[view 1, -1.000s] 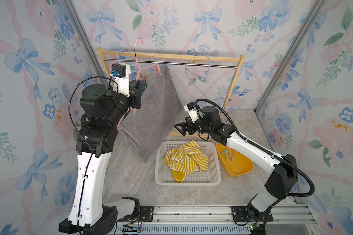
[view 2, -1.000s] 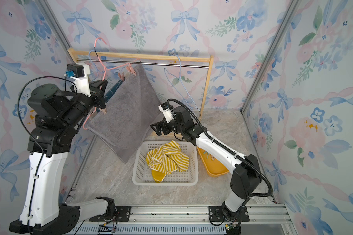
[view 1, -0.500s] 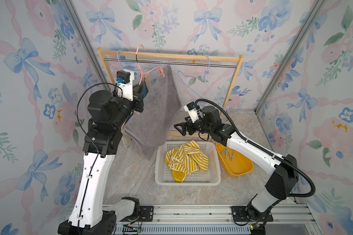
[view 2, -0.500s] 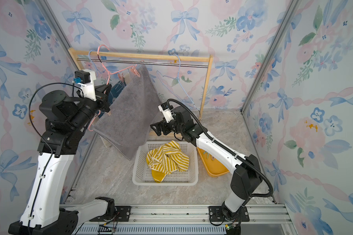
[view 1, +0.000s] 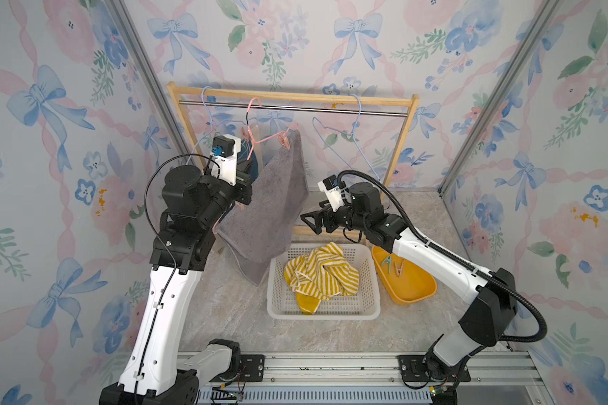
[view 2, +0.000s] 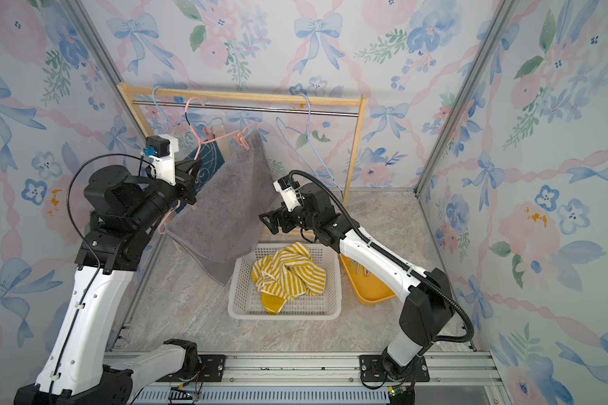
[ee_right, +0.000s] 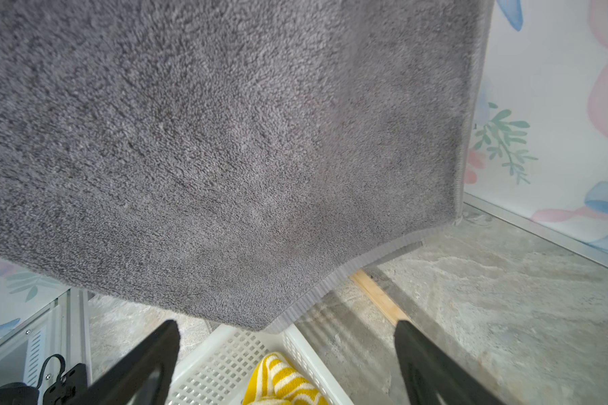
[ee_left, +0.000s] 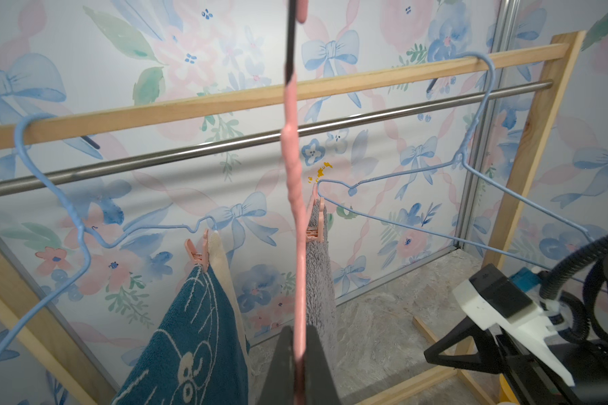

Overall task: Remove the clothespins securing towels to the hanger
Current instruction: Pick up the hanger from the clothesline.

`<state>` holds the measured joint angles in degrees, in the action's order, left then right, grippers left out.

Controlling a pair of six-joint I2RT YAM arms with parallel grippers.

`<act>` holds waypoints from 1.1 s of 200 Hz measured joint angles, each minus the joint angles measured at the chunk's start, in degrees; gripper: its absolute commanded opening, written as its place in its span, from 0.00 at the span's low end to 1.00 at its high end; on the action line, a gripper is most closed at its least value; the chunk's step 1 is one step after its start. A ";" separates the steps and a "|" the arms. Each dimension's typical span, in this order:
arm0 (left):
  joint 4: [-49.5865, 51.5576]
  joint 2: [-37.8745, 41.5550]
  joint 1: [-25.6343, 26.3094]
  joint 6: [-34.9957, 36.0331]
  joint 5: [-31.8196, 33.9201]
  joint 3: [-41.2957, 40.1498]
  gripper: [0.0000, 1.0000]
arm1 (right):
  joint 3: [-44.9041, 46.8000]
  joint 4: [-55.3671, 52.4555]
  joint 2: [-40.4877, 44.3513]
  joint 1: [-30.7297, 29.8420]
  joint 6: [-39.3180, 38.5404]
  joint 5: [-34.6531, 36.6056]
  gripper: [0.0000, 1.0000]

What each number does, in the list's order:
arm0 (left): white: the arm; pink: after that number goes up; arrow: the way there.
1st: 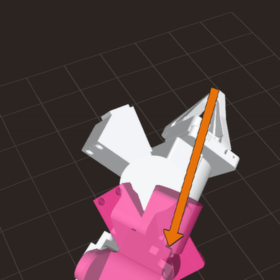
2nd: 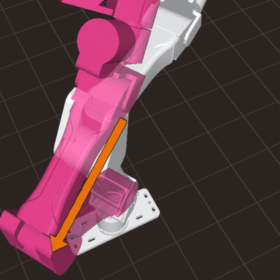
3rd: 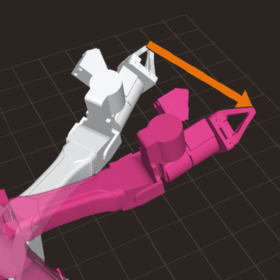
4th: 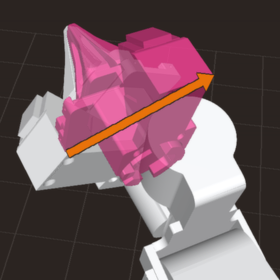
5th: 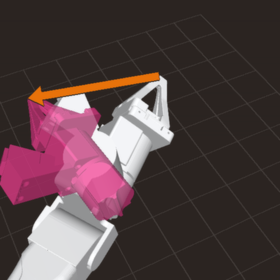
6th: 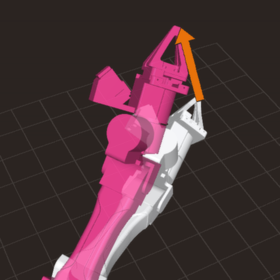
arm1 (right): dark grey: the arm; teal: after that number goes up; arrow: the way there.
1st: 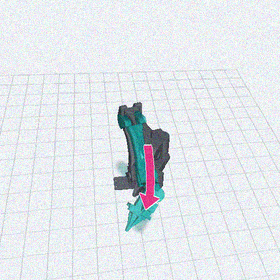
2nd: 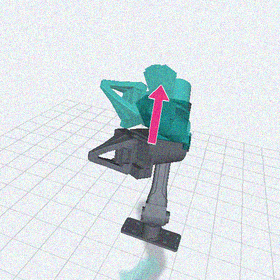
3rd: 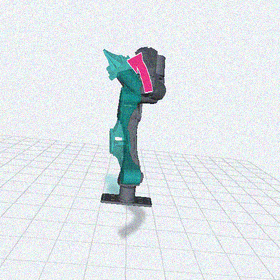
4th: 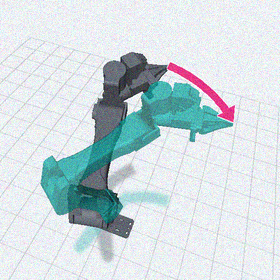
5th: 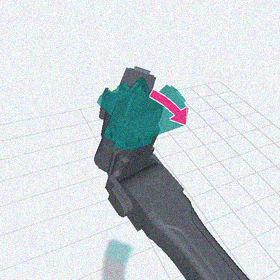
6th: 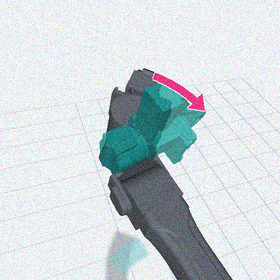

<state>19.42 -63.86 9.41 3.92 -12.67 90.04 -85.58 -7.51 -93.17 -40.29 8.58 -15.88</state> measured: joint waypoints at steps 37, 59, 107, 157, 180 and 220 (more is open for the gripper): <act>-0.04 3.93 0.00 2.51 -2.93 0.09 0.00 | -0.44 0.00 2.43 -0.44 -0.48 0.04 0.97; 0.11 4.42 -0.02 4.33 -5.07 2.03 0.00 | -0.55 0.00 2.71 -0.28 -0.46 0.02 0.97; 1.25 2.10 0.00 7.06 -8.72 11.26 0.00 | -0.50 0.02 4.74 2.36 0.46 -0.42 0.97; 0.74 -2.73 -0.74 7.93 -12.41 22.40 0.00 | 0.96 0.22 8.74 6.97 1.99 -0.46 0.97; 0.87 -3.10 -2.58 7.89 -15.08 23.08 0.00 | 2.67 0.31 10.75 8.81 3.06 -1.49 0.97; 1.44 -2.29 -4.76 7.91 -19.08 20.83 0.00 | 6.58 0.31 15.58 12.26 4.98 -3.91 0.97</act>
<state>20.86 -66.15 4.64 11.84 -31.75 110.87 -79.00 -7.20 -77.58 -28.03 13.56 -19.79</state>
